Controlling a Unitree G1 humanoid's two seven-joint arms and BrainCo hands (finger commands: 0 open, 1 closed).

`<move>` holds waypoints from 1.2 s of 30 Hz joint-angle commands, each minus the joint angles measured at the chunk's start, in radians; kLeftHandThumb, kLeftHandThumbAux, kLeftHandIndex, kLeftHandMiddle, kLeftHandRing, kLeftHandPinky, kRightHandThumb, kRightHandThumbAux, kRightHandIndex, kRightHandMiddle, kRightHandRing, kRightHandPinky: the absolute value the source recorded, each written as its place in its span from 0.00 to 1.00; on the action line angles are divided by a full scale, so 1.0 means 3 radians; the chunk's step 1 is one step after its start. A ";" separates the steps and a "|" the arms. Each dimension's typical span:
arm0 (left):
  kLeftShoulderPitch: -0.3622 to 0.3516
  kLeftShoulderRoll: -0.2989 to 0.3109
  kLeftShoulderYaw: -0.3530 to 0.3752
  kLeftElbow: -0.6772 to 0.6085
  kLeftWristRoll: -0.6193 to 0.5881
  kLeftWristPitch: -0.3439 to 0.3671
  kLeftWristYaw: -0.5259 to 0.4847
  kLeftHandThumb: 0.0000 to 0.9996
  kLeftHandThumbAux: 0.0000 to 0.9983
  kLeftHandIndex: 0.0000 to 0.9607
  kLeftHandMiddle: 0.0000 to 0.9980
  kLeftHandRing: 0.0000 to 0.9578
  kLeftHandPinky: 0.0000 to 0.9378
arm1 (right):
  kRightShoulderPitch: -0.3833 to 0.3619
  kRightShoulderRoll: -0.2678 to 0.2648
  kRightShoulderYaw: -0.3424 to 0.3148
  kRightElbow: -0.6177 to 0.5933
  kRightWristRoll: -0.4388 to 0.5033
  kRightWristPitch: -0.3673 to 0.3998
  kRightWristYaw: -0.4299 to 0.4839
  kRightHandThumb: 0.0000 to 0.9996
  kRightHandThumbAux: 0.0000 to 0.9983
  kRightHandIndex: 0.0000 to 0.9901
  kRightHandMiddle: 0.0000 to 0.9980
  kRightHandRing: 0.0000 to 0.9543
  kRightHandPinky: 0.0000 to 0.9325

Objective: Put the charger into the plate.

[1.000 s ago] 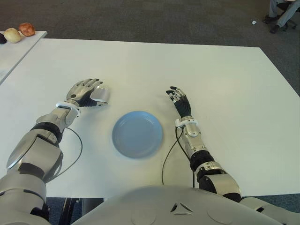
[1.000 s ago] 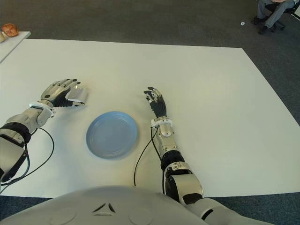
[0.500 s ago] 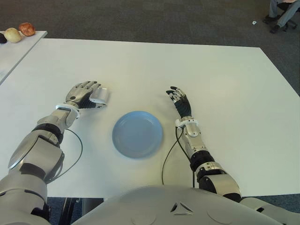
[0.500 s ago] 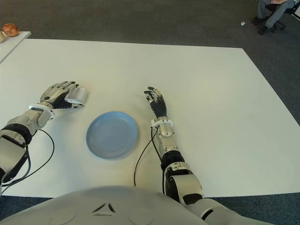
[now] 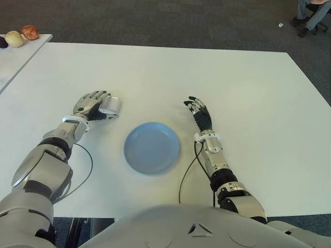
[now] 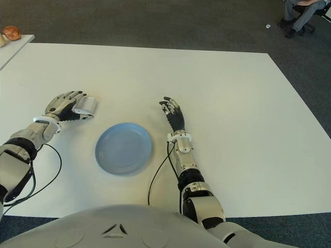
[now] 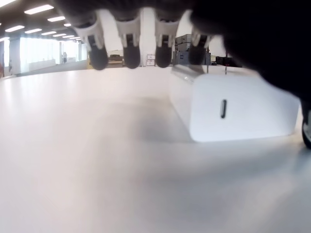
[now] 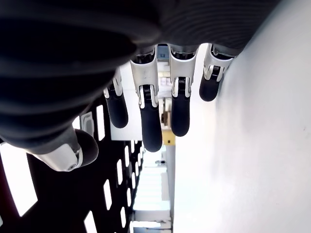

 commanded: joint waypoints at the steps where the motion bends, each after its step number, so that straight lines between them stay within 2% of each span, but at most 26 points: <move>1: 0.0108 -0.0115 -0.0057 0.0039 0.0033 -0.0031 -0.0111 0.09 0.39 0.00 0.01 0.00 0.00 | 0.0222 0.0013 0.0009 0.0102 0.0016 0.0160 0.0010 0.00 0.50 0.21 0.34 0.26 0.07; 23: 0.0148 -0.0183 -0.0161 0.0050 0.0105 -0.0092 -0.0136 0.15 0.42 0.00 0.01 0.00 0.00 | 0.0427 0.0033 0.0074 -0.0251 0.0001 0.0263 0.0015 0.00 0.49 0.20 0.34 0.25 0.06; 36: 0.0161 -0.0169 -0.0283 0.0037 0.0139 -0.0172 -0.0179 0.16 0.40 0.00 0.00 0.00 0.01 | 0.0514 0.0032 0.0110 -0.0438 0.0021 0.0366 0.0050 0.00 0.48 0.19 0.33 0.25 0.05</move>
